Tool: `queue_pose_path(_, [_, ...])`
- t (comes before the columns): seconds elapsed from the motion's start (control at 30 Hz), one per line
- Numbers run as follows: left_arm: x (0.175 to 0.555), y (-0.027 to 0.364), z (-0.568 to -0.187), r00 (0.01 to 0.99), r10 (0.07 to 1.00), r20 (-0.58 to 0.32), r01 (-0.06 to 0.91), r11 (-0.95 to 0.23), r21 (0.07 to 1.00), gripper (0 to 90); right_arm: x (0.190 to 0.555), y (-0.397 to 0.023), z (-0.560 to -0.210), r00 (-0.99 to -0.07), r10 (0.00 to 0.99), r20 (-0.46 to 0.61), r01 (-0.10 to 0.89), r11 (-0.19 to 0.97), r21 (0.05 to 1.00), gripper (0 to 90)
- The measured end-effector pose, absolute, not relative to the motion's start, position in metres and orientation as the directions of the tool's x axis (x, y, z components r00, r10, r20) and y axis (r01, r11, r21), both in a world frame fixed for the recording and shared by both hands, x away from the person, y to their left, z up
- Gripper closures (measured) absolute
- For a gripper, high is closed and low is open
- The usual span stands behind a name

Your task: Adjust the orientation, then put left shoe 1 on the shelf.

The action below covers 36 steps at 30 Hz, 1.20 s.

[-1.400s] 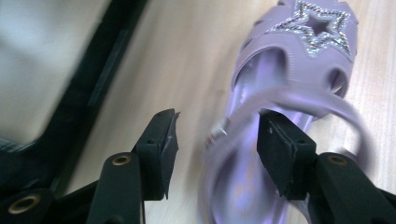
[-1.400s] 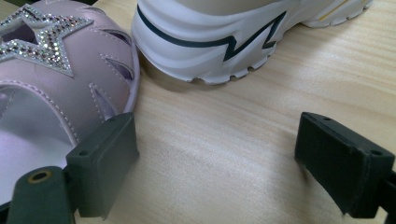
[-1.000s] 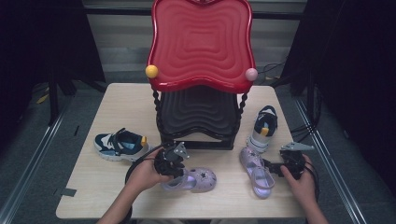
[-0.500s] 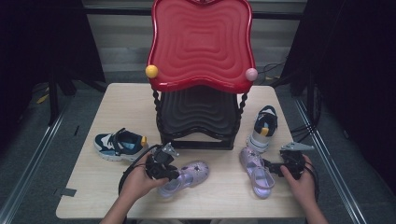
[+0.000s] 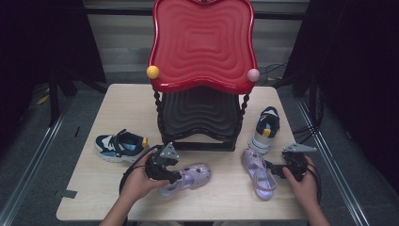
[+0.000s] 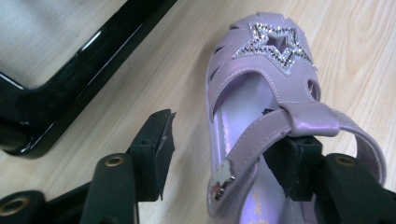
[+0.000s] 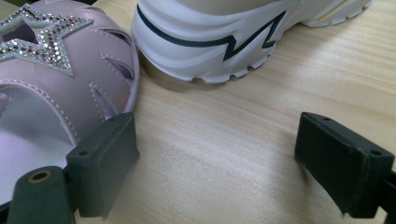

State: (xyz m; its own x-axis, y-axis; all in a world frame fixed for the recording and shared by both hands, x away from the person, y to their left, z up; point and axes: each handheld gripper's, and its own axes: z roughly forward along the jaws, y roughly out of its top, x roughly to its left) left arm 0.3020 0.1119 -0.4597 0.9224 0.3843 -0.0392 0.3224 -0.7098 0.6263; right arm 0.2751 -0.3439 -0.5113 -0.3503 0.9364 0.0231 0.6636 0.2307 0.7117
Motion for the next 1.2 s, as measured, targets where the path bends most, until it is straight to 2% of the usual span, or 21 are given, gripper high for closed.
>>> queue_pose_path(0.43, [0.297,0.121,-0.462,0.928,0.369,-0.058,0.305,-0.658,0.689,46.6,0.275,-0.344,-0.511,-0.353,0.935,0.020,0.660,0.234,0.714,12.3])
queue_pose_path(0.6, [0.292,0.127,-0.462,0.915,0.390,-0.102,0.341,-0.613,0.713,50.8,0.275,-0.344,-0.512,-0.354,0.935,0.018,0.659,0.236,0.714,12.3])
queue_pose_path(0.93, [0.296,0.137,-0.459,0.892,0.427,-0.144,0.401,-0.607,0.686,58.3,0.275,-0.344,-0.512,-0.354,0.935,0.018,0.659,0.236,0.714,12.3])
queue_pose_path(1.2, [0.297,0.139,-0.455,0.891,0.428,-0.150,0.403,-0.598,0.693,62.6,0.275,-0.344,-0.512,-0.355,0.935,0.016,0.657,0.237,0.716,12.4])
